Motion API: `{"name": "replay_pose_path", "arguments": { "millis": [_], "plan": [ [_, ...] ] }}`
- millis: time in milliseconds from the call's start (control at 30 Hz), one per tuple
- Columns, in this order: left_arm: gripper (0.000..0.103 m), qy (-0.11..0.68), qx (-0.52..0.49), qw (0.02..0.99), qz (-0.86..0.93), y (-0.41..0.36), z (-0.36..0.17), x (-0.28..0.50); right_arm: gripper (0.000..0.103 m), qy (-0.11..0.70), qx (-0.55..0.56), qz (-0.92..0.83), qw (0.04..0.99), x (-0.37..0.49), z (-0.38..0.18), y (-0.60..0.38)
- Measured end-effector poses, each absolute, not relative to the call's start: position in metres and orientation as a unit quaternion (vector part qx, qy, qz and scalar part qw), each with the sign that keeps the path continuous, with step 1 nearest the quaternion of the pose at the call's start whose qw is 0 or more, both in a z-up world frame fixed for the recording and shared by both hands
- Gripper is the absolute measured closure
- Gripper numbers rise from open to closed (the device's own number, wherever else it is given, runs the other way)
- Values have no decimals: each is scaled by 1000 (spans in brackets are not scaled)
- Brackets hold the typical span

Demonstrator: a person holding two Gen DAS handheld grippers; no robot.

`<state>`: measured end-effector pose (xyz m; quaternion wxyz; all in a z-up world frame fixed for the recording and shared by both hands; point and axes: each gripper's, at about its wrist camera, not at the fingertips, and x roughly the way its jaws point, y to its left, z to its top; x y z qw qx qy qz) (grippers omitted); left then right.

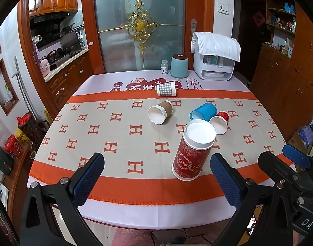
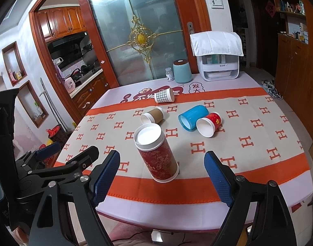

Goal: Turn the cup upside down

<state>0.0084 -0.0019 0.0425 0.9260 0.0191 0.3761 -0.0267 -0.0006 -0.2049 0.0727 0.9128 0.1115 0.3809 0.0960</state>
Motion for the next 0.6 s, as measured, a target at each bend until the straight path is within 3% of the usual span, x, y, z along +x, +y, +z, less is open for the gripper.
{"name": "replay_pose_path", "arguments": {
  "millis": [600],
  "plan": [
    [1,376,19,926,-26,-1,42,8,17,380,112,96,913,0,73,-204]
  ]
}}
